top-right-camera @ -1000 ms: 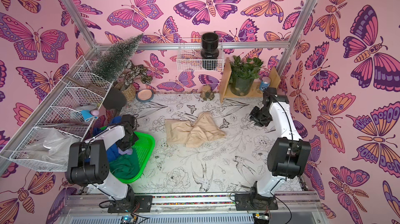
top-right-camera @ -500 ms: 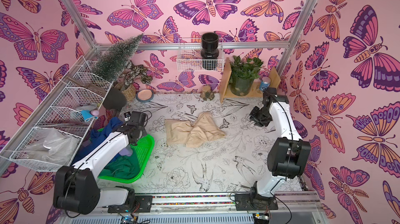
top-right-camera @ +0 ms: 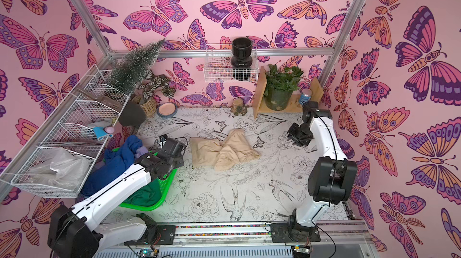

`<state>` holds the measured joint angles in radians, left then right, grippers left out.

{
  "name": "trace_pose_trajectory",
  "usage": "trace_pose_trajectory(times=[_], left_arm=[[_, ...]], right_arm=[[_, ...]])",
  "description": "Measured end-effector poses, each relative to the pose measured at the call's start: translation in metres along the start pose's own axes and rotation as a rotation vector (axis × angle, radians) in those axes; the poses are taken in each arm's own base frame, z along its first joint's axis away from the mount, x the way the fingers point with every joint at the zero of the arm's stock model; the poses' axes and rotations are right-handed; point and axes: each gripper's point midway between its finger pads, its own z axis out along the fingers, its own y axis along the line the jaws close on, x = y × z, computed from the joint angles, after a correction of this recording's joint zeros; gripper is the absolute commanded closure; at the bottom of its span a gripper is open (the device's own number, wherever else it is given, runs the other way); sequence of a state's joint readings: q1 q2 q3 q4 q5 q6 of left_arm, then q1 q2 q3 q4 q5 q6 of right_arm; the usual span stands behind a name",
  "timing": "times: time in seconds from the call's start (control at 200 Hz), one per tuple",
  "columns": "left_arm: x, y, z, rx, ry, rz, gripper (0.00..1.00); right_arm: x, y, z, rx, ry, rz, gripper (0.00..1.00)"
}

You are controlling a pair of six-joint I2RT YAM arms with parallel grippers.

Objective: Fold and stack t-shirts
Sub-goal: Adjust the bin at the center of the board.

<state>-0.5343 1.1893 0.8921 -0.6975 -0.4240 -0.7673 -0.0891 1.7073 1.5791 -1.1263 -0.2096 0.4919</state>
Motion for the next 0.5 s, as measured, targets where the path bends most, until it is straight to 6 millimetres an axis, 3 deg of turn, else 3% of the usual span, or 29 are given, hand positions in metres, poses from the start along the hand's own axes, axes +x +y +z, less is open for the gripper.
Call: trace_pose_trajectory(times=[0.28,0.501], left_arm=[[0.039,0.002,0.009,-0.016,0.099,-0.005,1.0],[0.083,0.009,0.021,-0.044,0.23,0.017,1.0]], right_arm=[[0.0,0.0,0.001,0.001,0.002,0.0,0.66],[0.0,-0.001,0.003,0.005,0.01,0.001,0.65]])
